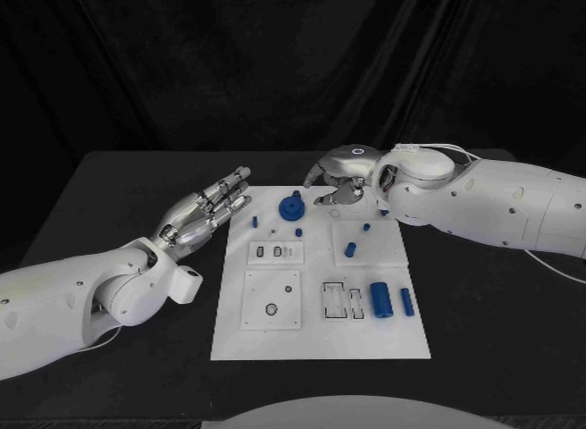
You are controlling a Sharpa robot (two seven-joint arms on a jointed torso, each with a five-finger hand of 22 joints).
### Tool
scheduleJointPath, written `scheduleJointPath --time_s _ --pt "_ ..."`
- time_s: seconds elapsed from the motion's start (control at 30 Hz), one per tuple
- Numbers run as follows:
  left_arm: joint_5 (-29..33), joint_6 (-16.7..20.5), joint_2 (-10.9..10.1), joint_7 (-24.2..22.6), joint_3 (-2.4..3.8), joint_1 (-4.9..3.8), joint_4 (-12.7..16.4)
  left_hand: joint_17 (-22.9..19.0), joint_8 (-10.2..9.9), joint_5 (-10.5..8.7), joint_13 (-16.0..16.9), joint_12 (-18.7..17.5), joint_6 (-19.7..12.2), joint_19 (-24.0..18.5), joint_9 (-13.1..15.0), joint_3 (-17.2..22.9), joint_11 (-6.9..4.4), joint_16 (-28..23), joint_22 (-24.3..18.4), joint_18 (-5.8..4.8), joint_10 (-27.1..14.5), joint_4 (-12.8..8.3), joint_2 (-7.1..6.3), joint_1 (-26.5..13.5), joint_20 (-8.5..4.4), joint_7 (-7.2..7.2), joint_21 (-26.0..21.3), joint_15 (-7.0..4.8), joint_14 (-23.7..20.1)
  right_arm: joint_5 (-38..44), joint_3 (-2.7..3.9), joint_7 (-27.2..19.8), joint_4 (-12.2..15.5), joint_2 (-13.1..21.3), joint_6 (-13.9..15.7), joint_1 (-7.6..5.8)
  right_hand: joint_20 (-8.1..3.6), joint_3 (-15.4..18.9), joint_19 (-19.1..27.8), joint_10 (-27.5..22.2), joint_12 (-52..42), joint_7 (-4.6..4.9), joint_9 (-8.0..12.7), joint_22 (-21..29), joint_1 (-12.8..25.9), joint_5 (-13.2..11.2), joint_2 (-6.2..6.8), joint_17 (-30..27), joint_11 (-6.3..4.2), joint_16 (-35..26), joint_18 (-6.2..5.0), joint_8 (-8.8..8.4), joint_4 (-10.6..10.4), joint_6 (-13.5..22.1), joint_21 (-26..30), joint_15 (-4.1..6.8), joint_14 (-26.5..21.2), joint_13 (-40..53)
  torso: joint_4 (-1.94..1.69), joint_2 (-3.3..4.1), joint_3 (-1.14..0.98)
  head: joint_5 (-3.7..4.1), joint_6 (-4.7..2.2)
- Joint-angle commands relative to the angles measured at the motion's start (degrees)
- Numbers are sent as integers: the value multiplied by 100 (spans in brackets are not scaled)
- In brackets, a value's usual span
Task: Assemble the parts on the task board
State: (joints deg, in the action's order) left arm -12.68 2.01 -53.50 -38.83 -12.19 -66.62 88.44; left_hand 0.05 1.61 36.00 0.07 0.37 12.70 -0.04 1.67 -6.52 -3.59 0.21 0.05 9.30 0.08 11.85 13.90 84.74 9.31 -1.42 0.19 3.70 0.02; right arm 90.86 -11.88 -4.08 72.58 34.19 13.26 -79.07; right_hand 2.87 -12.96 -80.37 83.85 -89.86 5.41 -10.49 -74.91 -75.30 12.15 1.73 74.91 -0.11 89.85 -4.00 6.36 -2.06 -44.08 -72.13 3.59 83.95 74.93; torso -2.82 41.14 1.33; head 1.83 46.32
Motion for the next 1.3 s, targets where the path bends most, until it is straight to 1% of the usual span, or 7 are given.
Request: scheduleJointPath --time_s 0.03,0.4,0.47,0.63,1.07,1.2,1.3 --pt "-17 -71 36 -275 3 8 3 -5 11 35 -7 -37 -17 6 4 41 52 -21 -4 43 -8 -1 18 31 44 43 -18 51 -2 33 2 90 21 0 -87 0 -11 4 -29 615 -14 -34 47 -395 3 31 -28 1509 -11 15 -45 -84 -47 92 -21 8 605 1507 0 -2 1 -4 5" --pt "-17 -73 29 -272 4 13 -6 -5 11 35 -7 -37 -17 6 4 41 52 -21 -4 43 -8 -1 18 31 44 43 -18 51 -2 33 2 32 -128 -171 -208 94 -34 2 -20 615 -14 -80 185 -393 -38 49 -27 1509 -48 15 -52 -225 -31 469 11 37 605 1507 58 -9 10 -76 35" --pt "-17 -76 29 -269 4 13 -6 -5 11 35 -7 -37 -17 6 4 41 52 -21 -4 43 -8 -1 18 31 44 43 -18 51 -2 33 2 25 -172 -211 -232 116 -37 1 -10 615 -14 -85 202 -383 -45 51 -26 1509 -53 15 -56 -240 -26 516 31 41 605 1507 27 7 -3 -50 29" --pt "-17 -79 31 -264 4 14 -11 -5 11 35 -7 -37 -17 6 4 41 52 -21 -4 43 -8 -1 18 31 44 43 -18 51 -2 33 2 9 -264 -296 -263 150 -43 2 8 615 -14 -94 248 -368 -55 51 -25 1509 -60 15 -64 -276 -21 660 66 46 605 1507 5 8 -12 -27 43" --pt "-17 -94 42 -254 4 14 -9 -5 11 37 -7 -37 -21 6 4 79 60 -21 -4 38 -8 -26 29 32 51 51 -18 61 -2 33 2 -11 -558 -573 -382 204 -54 2 39 615 -14 -119 325 -343 -68 50 -29 1488 -77 -9 -76 -320 -15 894 127 58 597 1507 22 7 2 -32 61" --pt "-17 -97 46 -252 4 14 -8 -5 10 38 -7 -37 -24 6 4 93 63 -21 -4 37 -8 -33 36 33 53 53 -18 64 -2 33 2 -5 -608 -619 -435 221 -56 0 47 615 -14 -123 310 -336 -69 51 -38 1482 -80 -16 -79 -307 -17 802 142 60 595 1507 19 4 0 -38 68" --pt "-17 -104 48 -249 4 14 -9 -5 10 38 -7 -37 -24 6 4 93 63 -21 -4 37 -8 -33 36 33 53 53 -18 64 -2 33 2 13 -625 -634 -485 233 -64 -6 57 615 -14 -125 269 -336 -67 65 -62 1476 -86 -24 -80 -238 -25 482 164 68 593 1507 17 6 -2 -39 70"
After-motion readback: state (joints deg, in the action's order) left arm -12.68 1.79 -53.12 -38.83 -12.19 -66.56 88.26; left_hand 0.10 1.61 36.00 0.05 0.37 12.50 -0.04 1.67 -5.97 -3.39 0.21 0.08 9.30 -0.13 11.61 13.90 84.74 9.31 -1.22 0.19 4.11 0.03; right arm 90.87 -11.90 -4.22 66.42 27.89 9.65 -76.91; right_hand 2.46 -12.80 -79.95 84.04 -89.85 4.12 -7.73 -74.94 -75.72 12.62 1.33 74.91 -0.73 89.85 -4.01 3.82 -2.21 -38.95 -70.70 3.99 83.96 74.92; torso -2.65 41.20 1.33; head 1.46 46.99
